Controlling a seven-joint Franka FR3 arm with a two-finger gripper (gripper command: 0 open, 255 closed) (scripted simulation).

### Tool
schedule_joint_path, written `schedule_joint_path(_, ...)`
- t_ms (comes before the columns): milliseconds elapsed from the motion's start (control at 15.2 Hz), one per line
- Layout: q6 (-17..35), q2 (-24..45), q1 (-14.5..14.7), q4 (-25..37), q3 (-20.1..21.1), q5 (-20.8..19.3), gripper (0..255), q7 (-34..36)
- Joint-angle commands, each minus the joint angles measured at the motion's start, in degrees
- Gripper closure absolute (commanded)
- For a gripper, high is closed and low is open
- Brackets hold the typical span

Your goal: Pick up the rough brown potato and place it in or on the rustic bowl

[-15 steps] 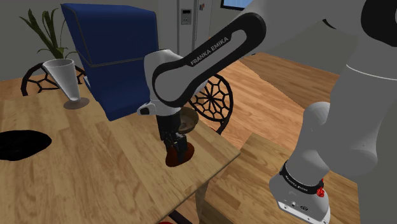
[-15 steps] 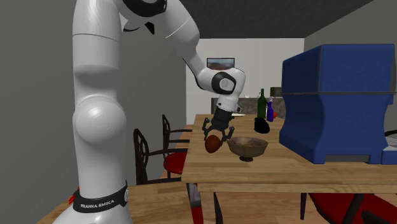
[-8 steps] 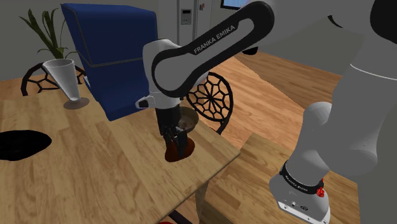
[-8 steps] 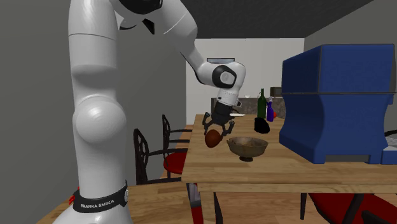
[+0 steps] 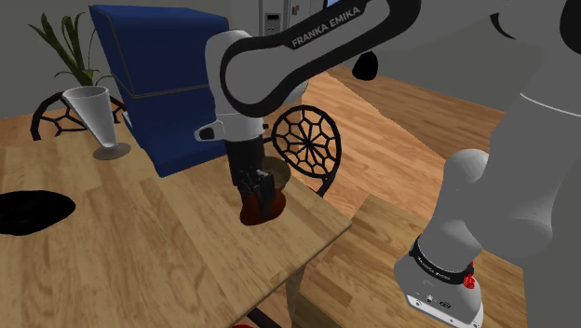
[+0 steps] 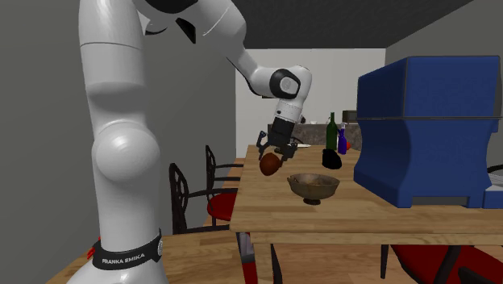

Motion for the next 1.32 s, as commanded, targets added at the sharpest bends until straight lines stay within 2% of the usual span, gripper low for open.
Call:
schedule_joint_path(0,-1.56,-0.86,-0.04,0.71,-0.04,-0.1,255,0.32)
schedule_joint_path(1188,-14.51,-4.44,-0.32,10.32,-0.45,-0.73,255,2.97)
schedule_joint_path(1254,-14.98,-3.91,-0.96,11.02,-1.2,-1.17,255,1.78)
